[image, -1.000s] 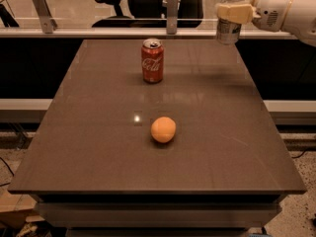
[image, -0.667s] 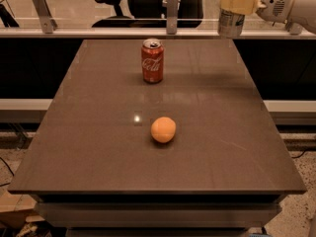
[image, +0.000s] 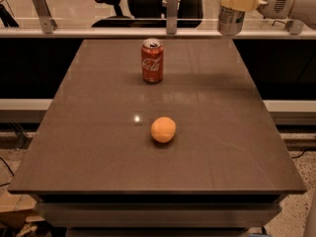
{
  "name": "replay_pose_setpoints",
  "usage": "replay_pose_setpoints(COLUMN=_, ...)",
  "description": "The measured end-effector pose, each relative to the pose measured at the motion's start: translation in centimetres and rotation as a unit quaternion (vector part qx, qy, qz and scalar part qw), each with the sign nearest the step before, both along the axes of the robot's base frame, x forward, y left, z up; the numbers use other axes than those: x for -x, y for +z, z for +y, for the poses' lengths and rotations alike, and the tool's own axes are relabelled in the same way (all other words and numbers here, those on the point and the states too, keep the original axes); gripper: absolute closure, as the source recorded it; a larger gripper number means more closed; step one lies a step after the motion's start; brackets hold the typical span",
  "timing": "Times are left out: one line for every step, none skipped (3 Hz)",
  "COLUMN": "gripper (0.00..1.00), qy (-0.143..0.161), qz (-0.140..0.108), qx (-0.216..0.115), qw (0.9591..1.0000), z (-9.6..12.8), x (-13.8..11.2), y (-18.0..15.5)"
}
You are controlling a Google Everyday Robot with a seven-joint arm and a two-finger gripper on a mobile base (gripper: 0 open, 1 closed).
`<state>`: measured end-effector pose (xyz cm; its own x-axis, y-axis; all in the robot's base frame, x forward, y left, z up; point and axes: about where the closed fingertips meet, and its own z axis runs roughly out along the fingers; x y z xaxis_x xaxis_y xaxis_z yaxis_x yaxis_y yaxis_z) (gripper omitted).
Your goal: Pick 7up can
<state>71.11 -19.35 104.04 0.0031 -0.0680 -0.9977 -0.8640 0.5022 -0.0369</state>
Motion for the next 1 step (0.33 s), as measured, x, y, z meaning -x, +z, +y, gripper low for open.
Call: replay_pose_setpoints(gripper=1.00, qy=0.006, qz=-0.002, qx=-0.001, qw=1.0000, z=0.12, x=0.11, y=0.05)
